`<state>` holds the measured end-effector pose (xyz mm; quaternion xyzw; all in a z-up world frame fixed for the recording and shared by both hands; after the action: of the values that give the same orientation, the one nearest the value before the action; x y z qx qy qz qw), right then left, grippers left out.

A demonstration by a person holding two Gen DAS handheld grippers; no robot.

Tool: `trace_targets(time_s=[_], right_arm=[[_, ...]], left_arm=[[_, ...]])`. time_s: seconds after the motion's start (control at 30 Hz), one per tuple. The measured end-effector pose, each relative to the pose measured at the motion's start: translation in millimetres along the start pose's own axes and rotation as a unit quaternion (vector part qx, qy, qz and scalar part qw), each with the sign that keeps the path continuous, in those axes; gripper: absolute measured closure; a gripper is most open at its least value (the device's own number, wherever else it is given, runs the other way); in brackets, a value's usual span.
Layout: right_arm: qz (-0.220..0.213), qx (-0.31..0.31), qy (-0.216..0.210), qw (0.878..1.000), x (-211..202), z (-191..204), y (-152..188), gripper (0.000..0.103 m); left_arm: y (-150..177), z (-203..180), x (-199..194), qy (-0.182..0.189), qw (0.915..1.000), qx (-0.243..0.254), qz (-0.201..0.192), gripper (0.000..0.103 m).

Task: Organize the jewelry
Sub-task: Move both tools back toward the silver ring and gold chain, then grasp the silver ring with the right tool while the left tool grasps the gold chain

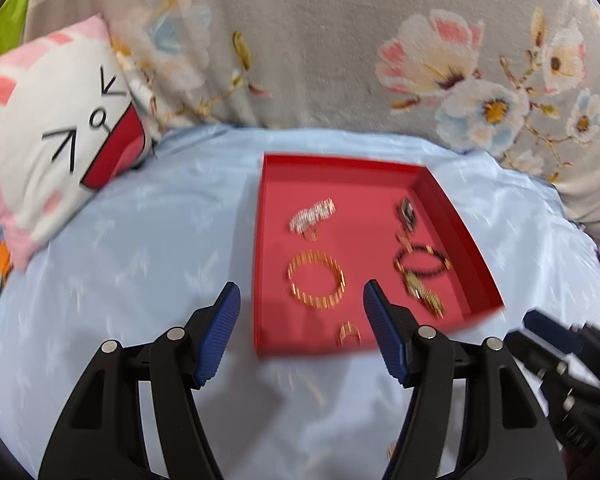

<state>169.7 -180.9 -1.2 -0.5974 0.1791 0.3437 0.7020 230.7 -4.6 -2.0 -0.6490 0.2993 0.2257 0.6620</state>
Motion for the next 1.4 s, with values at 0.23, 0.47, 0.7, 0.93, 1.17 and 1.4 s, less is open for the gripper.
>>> trace_targets(time_s=[0.23,0.47,0.7,0.93,1.17,1.4], right_arm=[[0.056,0.002,-0.006,0.998,-9,18,72,0.068],[0.087,-0.005,-0.013,0.996,6,35,107,0.068],[0.089,-0.017,0.002,0.996,21,40,111,0.069],[0.077,-0.031,0.026,0.996,24,42,111,0.082],[0.076,-0.007,0.022,0.997,16,29,111,0.083],[0.062,0.040,0.033,0.997,-9,-3,110,0.083]], left_arm=[[51,1,-19,0.007,0.9993,-0.006,0.036,0.041],[86,4,-23,0.006,0.9978,-0.005,0.066,0.041],[101,18,-21,-0.006,0.9963,-0.015,0.085,0.041],[106,21,-20,-0.008,0.9956,-0.021,0.091,0.041],[111,3,-20,0.010,0.9952,-0.002,0.097,0.041],[119,-33,-17,0.039,0.9937,0.026,0.102,0.041]])
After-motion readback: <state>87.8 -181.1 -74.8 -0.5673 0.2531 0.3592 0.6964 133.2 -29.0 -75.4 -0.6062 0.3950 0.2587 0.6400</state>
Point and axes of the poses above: each gripper's, at about its wrist camera, not at the fingertips, and x roughly the way its jaws point, z to its left, y to its underside, the point moved 3 cm from there along x, roughly the way its jaws point, and after that the axes turned 7 degrees about -y, right-handed, at the moved point
